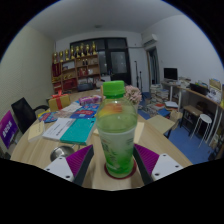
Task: Pour water
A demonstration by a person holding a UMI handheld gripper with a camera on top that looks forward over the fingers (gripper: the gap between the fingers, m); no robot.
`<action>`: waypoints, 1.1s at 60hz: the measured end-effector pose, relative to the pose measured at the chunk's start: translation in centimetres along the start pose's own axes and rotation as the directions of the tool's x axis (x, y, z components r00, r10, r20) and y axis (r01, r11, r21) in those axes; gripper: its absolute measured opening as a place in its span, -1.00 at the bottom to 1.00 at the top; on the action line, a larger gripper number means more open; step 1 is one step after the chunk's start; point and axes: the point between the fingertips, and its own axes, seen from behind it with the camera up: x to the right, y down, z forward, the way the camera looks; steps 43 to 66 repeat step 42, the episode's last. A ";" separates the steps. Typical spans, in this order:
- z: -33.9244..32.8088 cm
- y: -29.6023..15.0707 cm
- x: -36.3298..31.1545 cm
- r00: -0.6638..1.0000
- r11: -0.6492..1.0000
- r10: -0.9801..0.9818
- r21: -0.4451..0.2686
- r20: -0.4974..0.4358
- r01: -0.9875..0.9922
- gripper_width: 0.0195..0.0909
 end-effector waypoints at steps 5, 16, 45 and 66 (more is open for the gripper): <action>-2.7 0.3 0.3 0.999 1.000 0.015 -0.011 -0.042 -0.016 0.80; -11.1 0.4 -2.3 0.998 0.999 0.019 -0.024 -0.065 -0.020 0.80; -37.0 -0.8 -10.7 0.989 1.000 0.017 0.019 -0.148 -0.014 0.79; -37.0 -0.8 -10.7 0.989 1.000 0.017 0.019 -0.148 -0.014 0.79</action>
